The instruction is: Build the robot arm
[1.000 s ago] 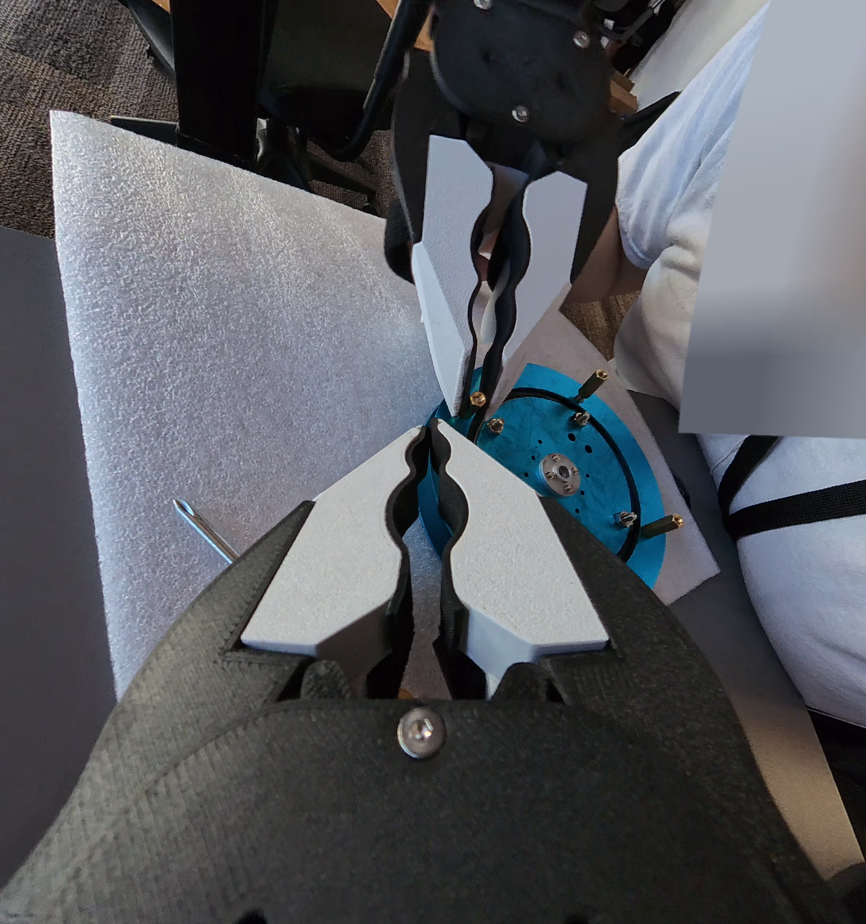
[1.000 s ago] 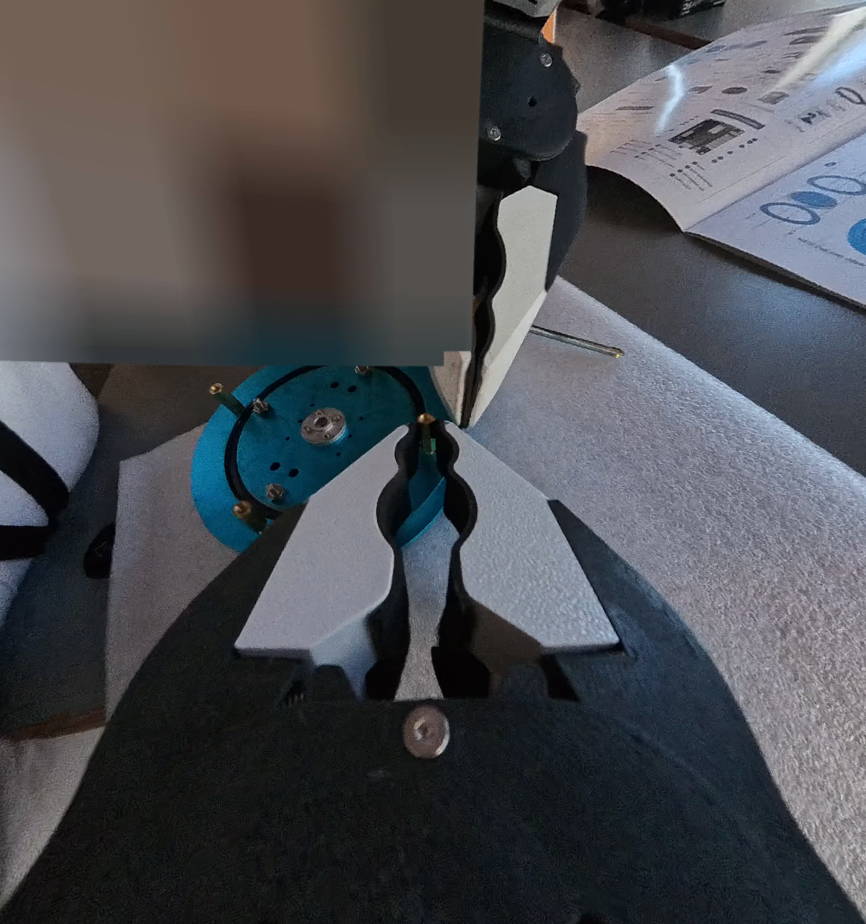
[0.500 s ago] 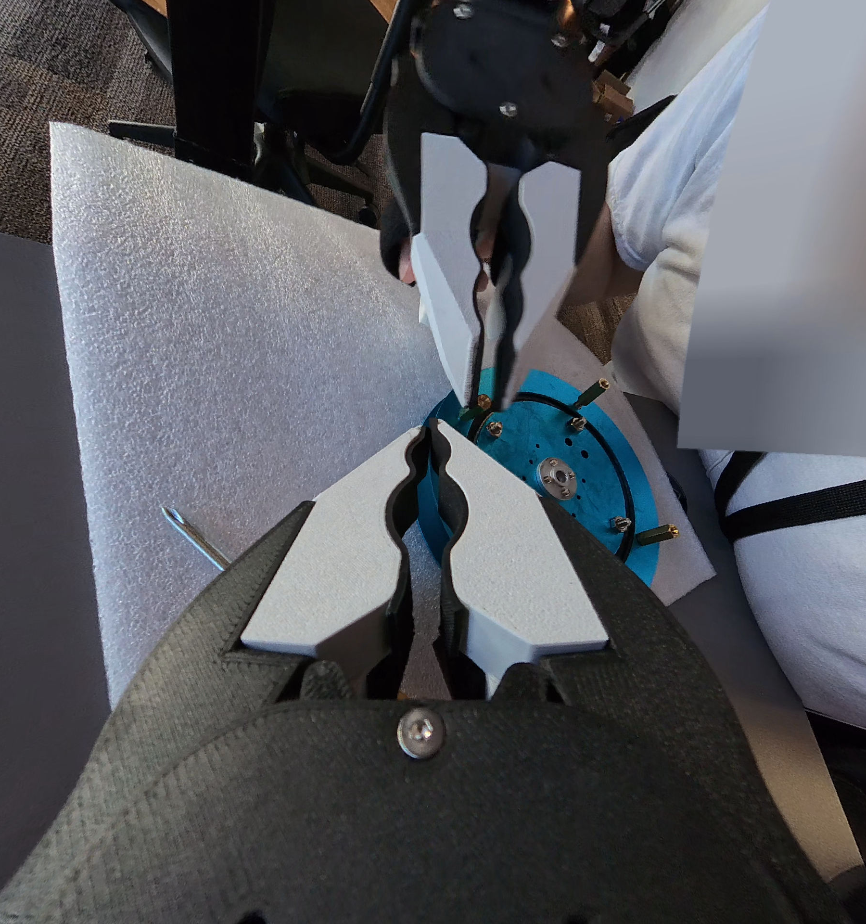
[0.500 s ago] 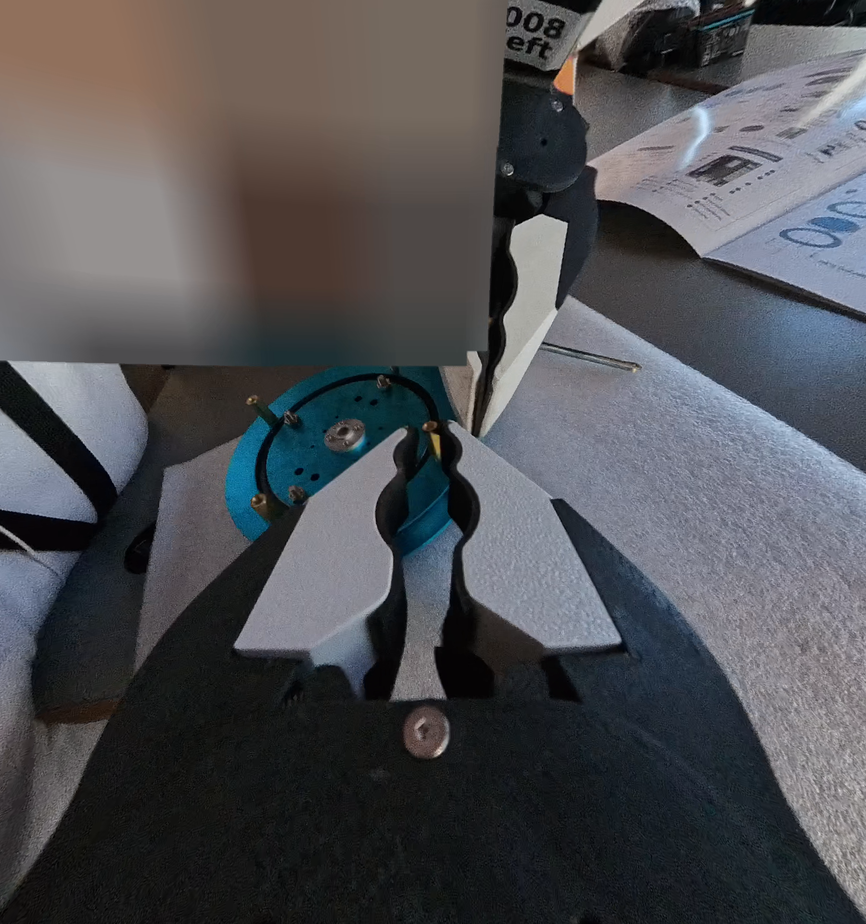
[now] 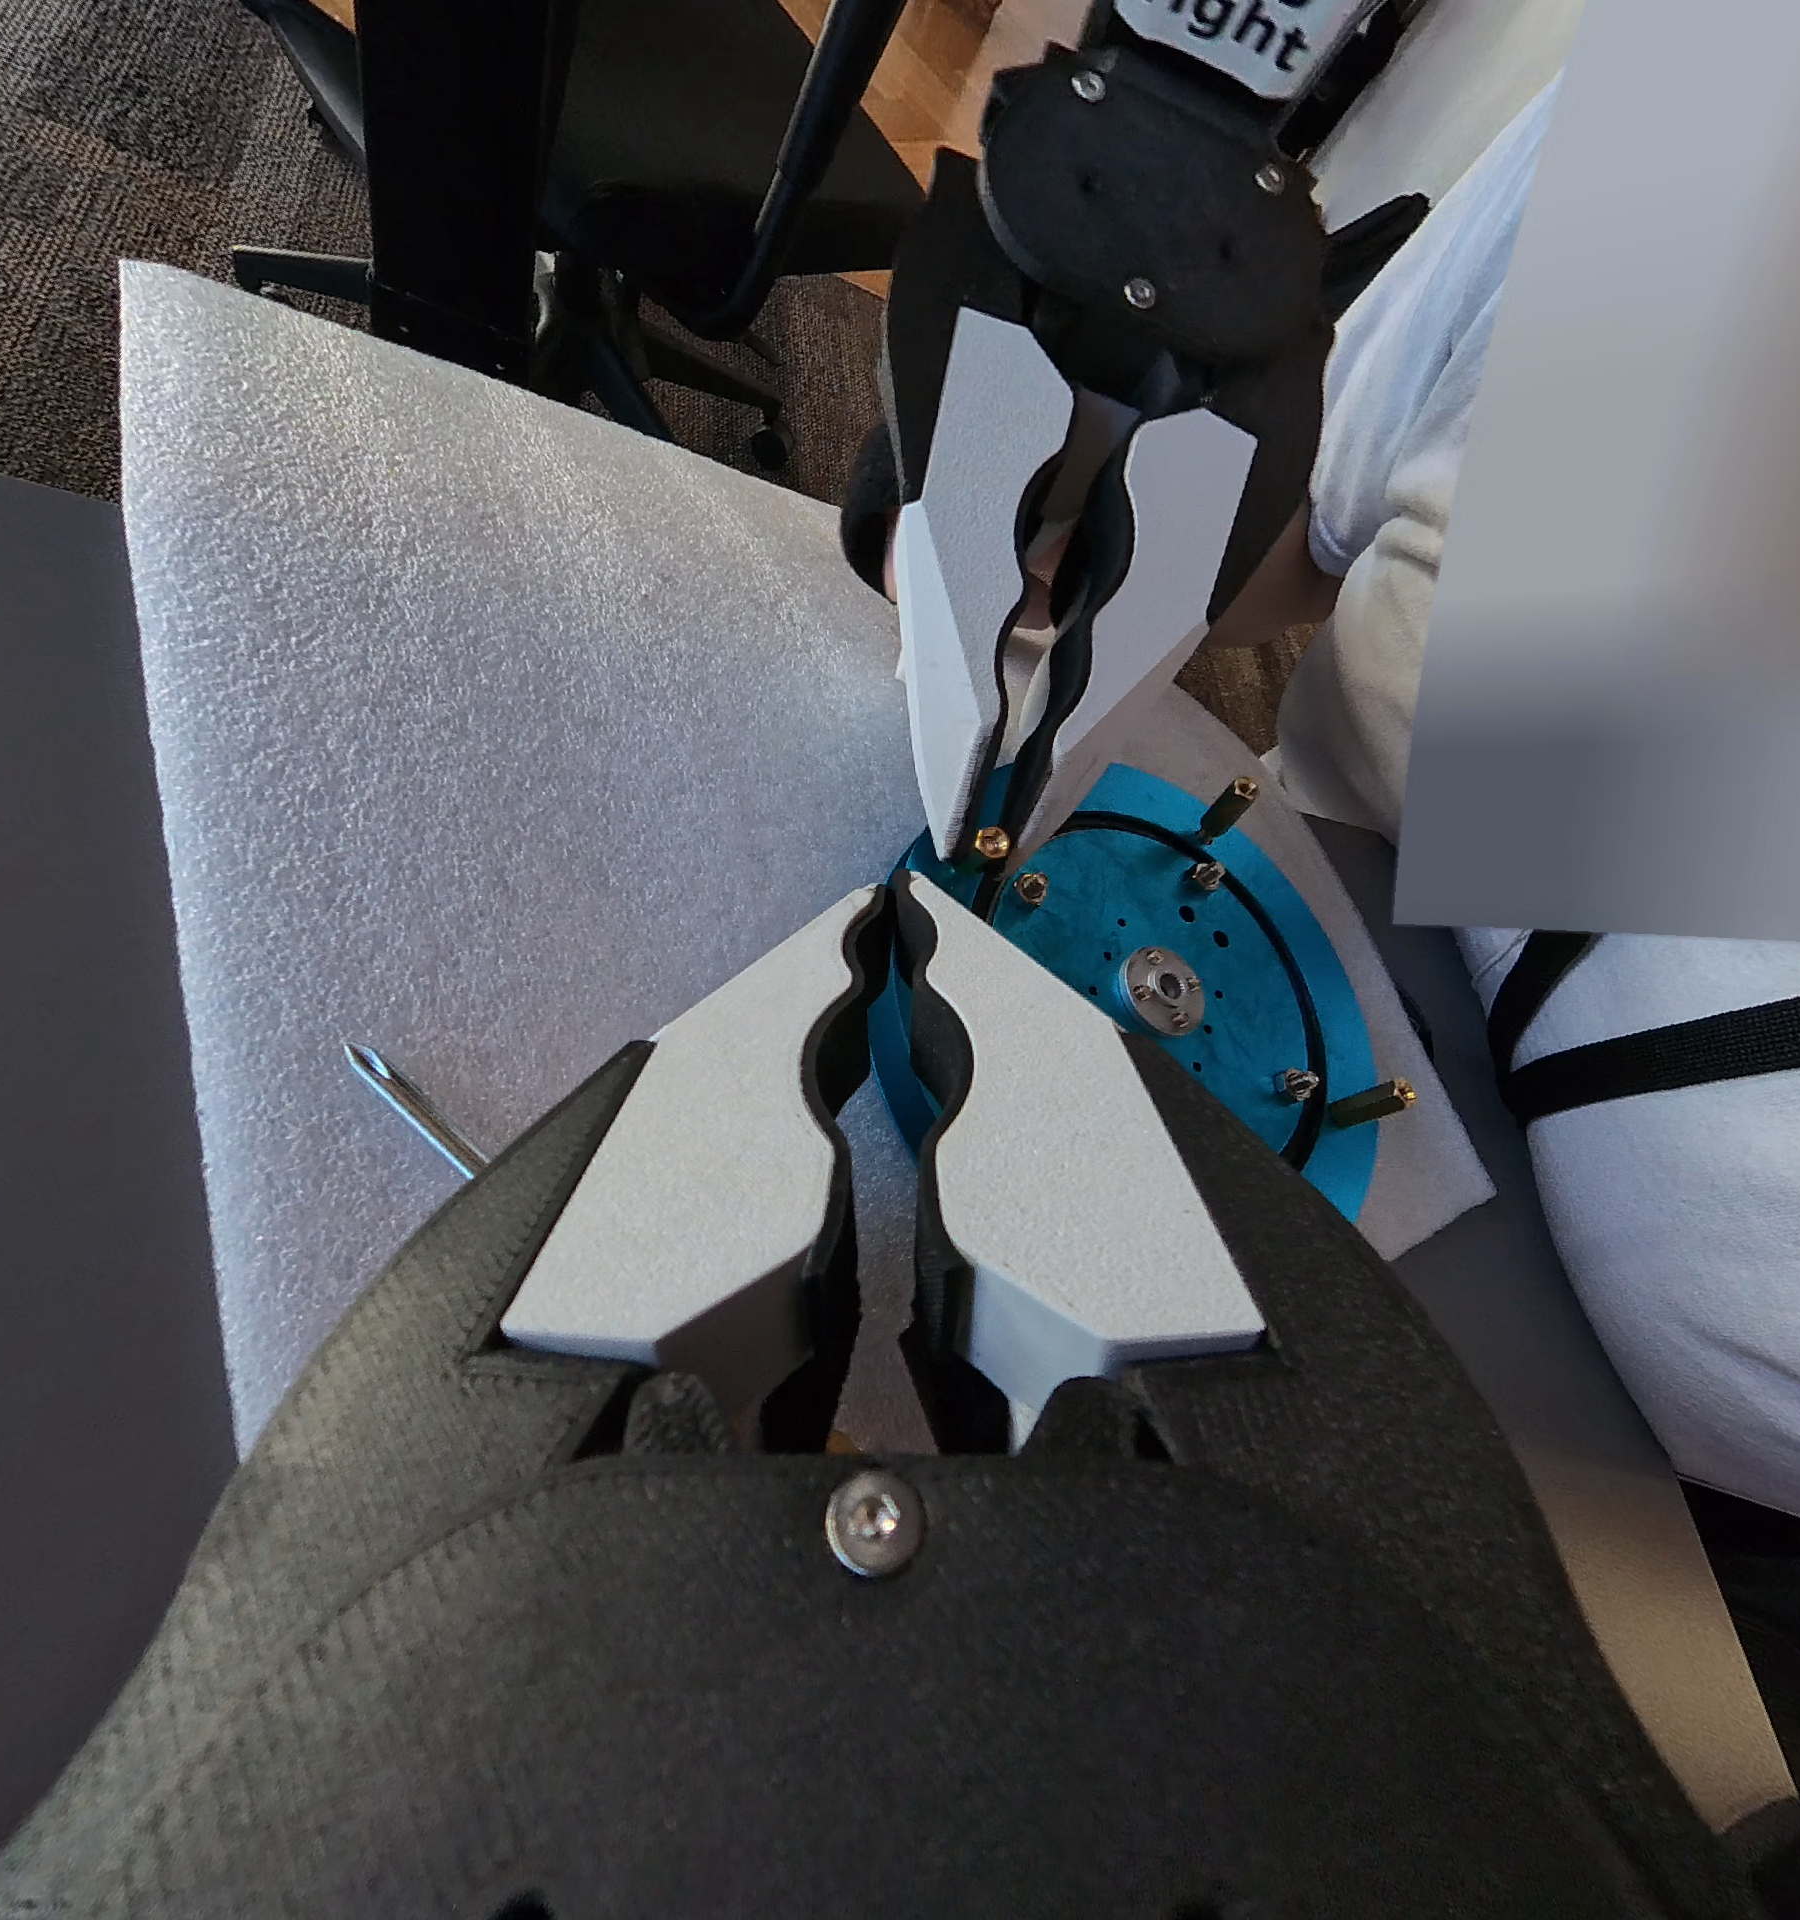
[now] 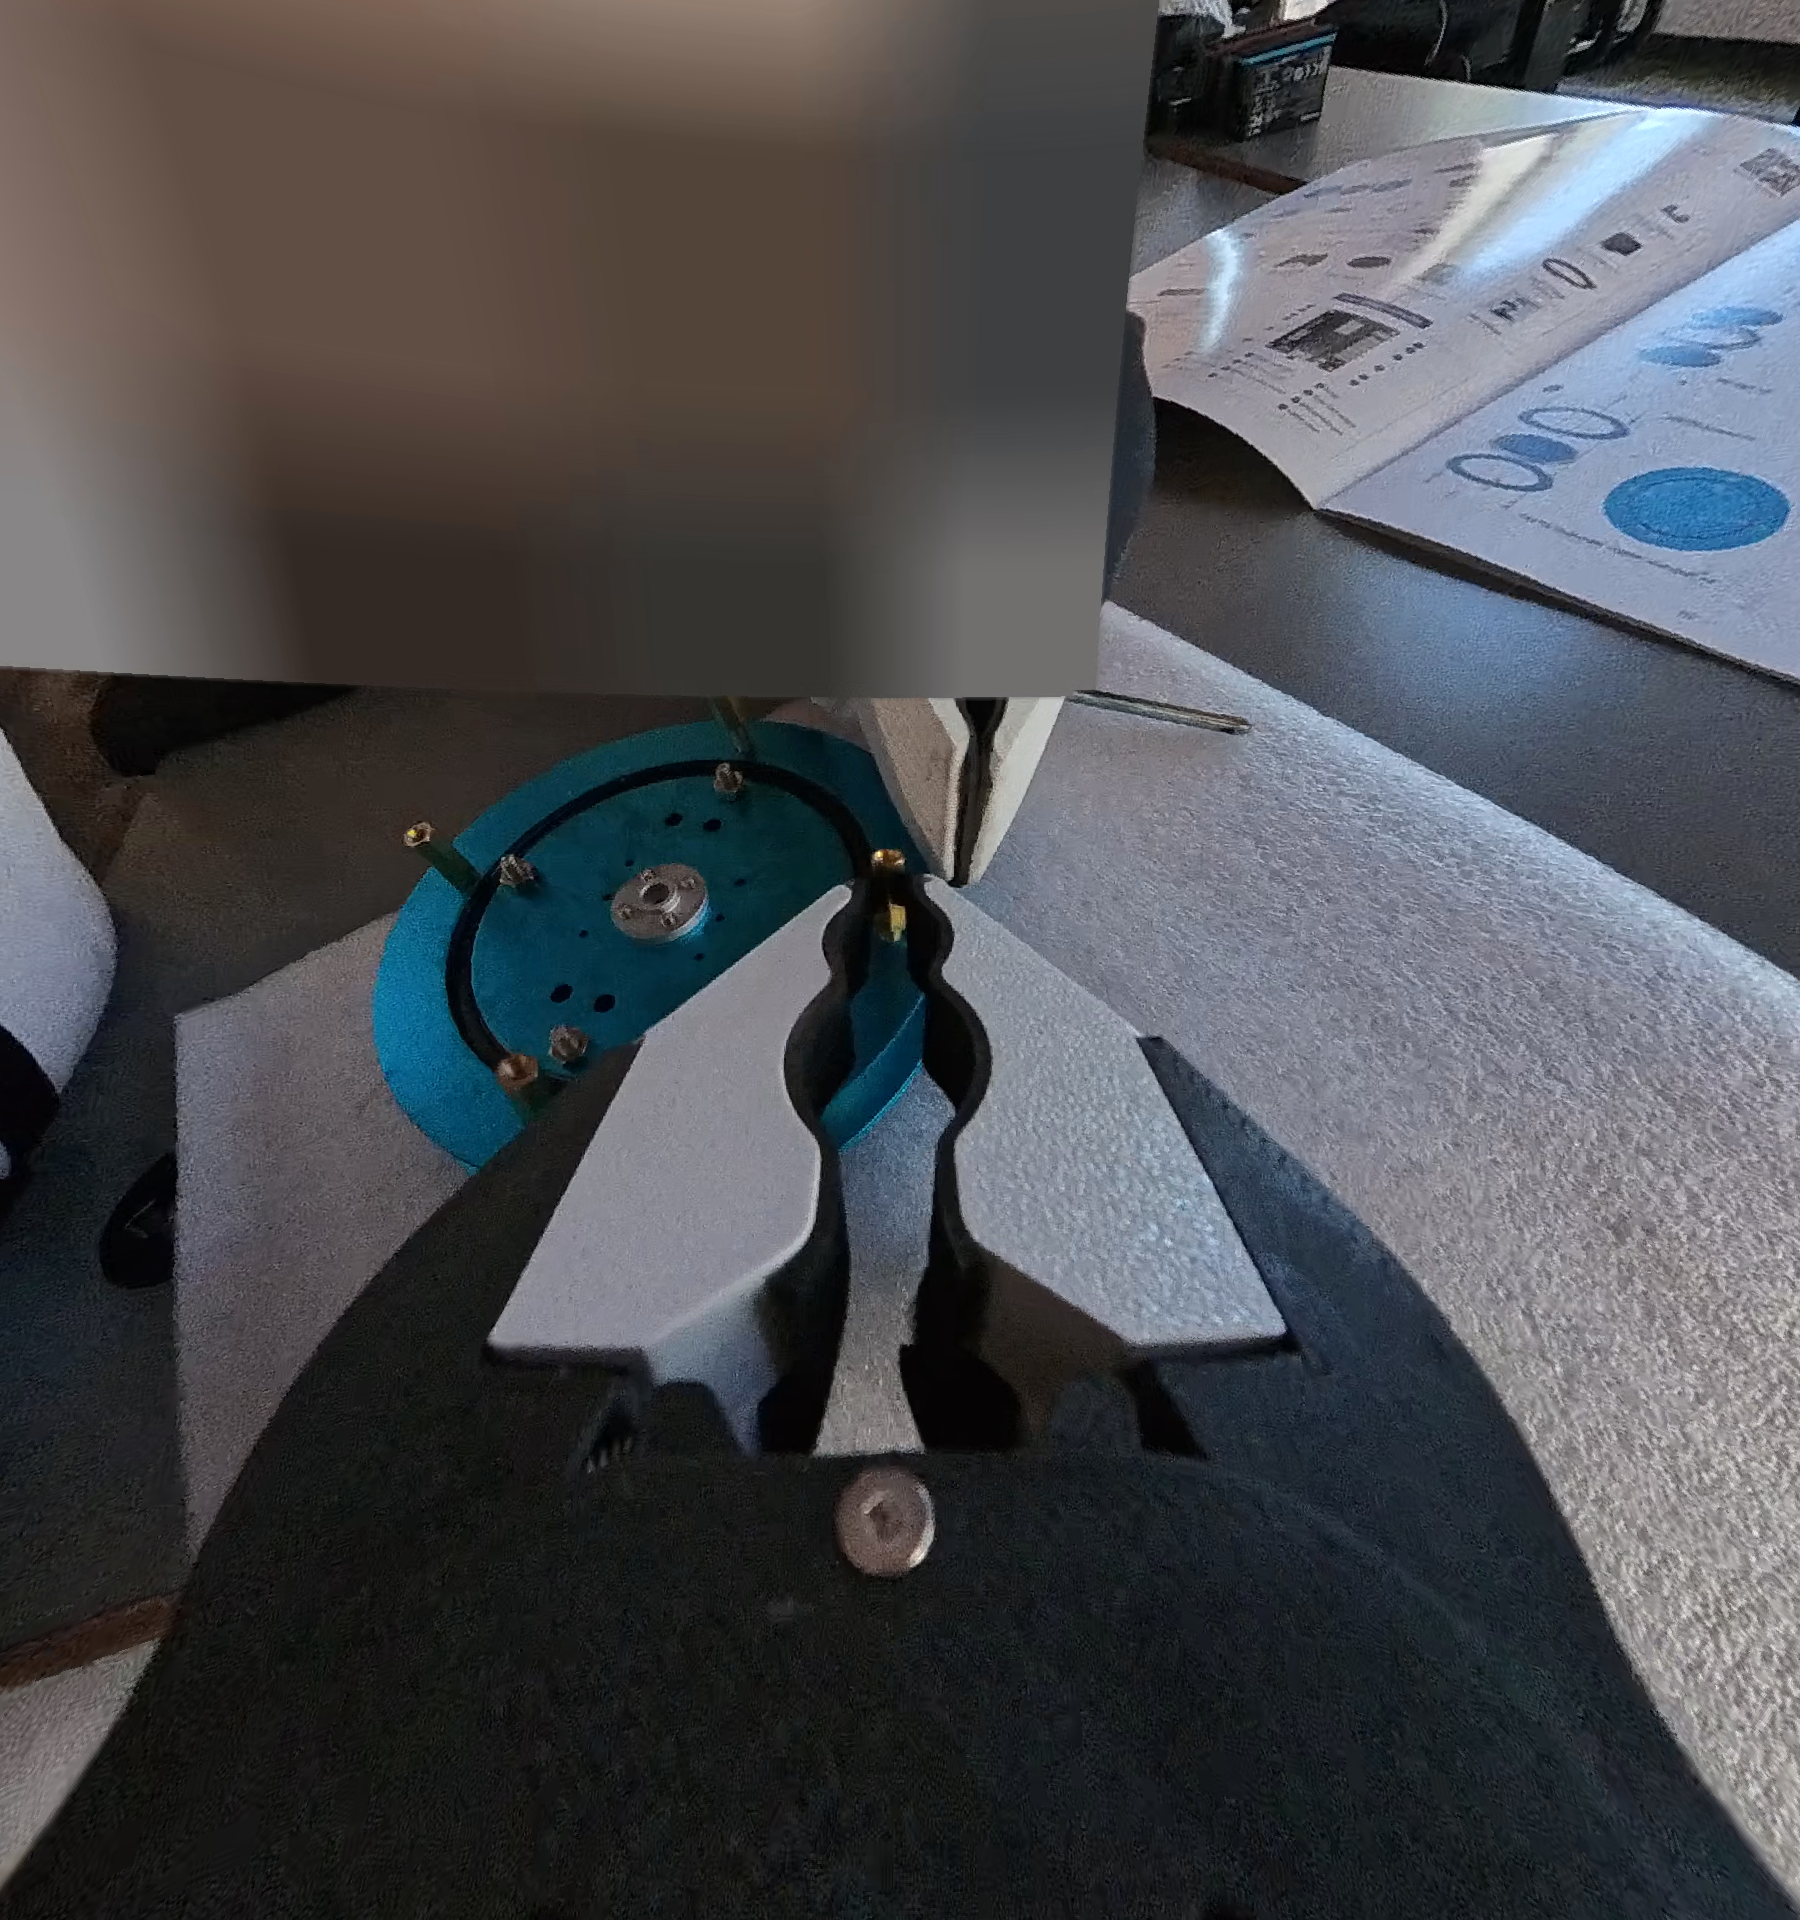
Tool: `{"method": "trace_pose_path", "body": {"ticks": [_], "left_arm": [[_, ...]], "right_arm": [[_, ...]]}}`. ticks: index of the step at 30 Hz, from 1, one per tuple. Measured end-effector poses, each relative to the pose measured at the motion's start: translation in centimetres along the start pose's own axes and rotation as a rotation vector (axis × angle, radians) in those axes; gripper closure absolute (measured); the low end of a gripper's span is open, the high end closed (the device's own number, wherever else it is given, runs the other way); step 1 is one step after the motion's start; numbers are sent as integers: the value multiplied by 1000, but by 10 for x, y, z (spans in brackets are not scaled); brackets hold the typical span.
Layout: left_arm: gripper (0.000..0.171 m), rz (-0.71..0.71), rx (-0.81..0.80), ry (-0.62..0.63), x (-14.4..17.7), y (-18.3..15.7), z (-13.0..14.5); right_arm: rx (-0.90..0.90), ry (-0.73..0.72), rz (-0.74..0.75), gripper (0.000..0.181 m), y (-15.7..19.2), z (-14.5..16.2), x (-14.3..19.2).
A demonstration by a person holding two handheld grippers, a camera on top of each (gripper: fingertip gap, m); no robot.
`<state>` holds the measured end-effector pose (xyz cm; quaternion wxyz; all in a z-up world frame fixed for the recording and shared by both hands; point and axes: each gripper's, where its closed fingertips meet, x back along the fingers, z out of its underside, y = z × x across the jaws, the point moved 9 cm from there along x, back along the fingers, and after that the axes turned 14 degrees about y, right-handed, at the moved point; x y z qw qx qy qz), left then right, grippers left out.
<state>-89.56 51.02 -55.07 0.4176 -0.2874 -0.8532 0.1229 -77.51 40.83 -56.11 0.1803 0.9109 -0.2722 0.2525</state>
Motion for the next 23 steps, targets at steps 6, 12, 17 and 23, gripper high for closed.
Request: {"method": "trace_pose_path", "body": {"ticks": [6, 12, 17, 23], "left_arm": [[171, 1, -1, -1, 0, -1, 0], [171, -14, -4, 4, -1, -1, 0], [171, -15, -6, 4, -1, -2, -1], [171, -2, -3, -1, -1, -2, 0]], "right_arm": [[-44, -34, -173, 176, -11, -3, 1], [-20, -17, -58, 176, -6, -3, 1], [-14, -48, 104, 176, 7, -1, 1], [-12, -81, -25, 169, 2, 1, 1]]}}
